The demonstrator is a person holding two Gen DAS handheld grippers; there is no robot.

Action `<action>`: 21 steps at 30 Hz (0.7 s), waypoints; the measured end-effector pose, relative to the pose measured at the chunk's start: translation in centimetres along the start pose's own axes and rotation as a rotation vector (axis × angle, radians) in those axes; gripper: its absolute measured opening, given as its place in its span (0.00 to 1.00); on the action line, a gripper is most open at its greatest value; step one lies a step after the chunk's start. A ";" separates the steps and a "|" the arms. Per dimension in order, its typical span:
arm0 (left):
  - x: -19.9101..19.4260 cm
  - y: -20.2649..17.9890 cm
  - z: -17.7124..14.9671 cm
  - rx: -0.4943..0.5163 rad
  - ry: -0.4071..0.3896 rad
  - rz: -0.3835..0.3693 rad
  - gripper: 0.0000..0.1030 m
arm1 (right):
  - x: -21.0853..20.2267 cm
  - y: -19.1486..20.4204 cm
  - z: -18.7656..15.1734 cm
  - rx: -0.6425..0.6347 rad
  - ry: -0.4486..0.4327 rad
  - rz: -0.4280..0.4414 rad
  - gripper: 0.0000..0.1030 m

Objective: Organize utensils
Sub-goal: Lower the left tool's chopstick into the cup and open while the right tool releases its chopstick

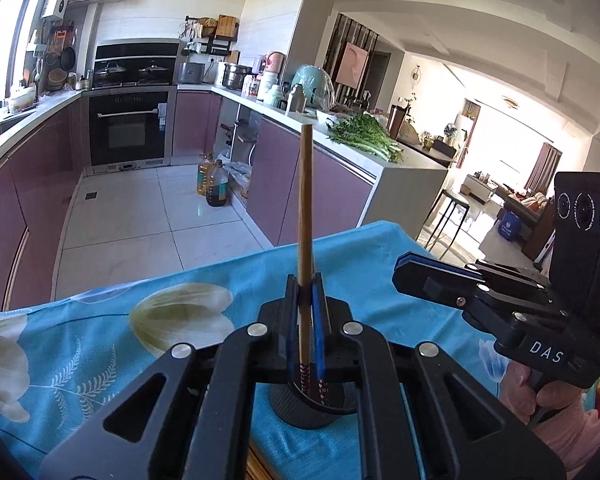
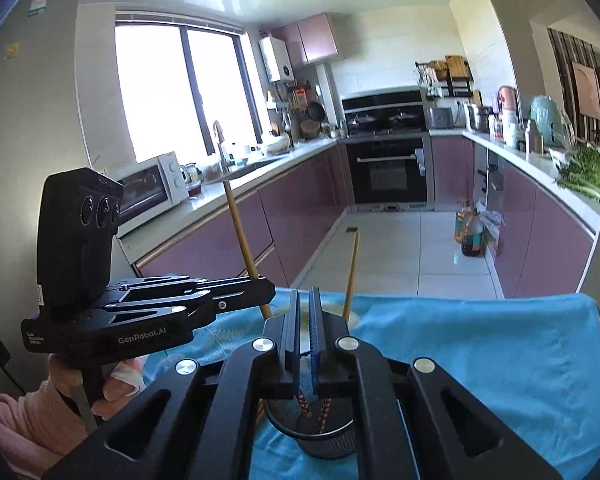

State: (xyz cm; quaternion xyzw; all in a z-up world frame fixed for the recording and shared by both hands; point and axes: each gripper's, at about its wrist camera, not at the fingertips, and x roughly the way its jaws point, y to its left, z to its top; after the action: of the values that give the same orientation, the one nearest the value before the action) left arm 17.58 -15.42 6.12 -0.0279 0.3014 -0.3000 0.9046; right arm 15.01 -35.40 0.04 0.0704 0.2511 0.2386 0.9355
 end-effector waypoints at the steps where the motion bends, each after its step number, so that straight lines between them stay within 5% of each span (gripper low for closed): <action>1: 0.7 0.0 -0.1 0.003 0.014 0.007 0.07 | 0.1 0.1 -0.3 0.006 0.005 -0.001 0.05; 6: 2.5 0.5 -0.9 0.006 0.053 0.021 0.09 | 0.8 -0.1 -1.2 0.030 0.034 0.001 0.09; 10: 2.9 1.2 -1.1 0.017 0.049 0.040 0.31 | 0.9 0.4 -2.0 0.033 0.051 -0.006 0.28; 16: 0.2 2.8 -1.8 -0.003 -0.007 0.092 0.44 | 0.7 1.9 -3.4 -0.003 0.079 0.005 0.41; 21: -2.4 5.2 -3.5 -0.027 -0.033 0.135 0.49 | 0.9 3.5 -5.1 -0.037 0.122 0.035 0.41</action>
State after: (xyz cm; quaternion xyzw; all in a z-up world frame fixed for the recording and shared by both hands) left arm 16.80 -9.41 3.35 -0.0246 0.2917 -0.2337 0.9272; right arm 11.73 -31.83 -3.89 0.0430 0.3018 0.2632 0.9153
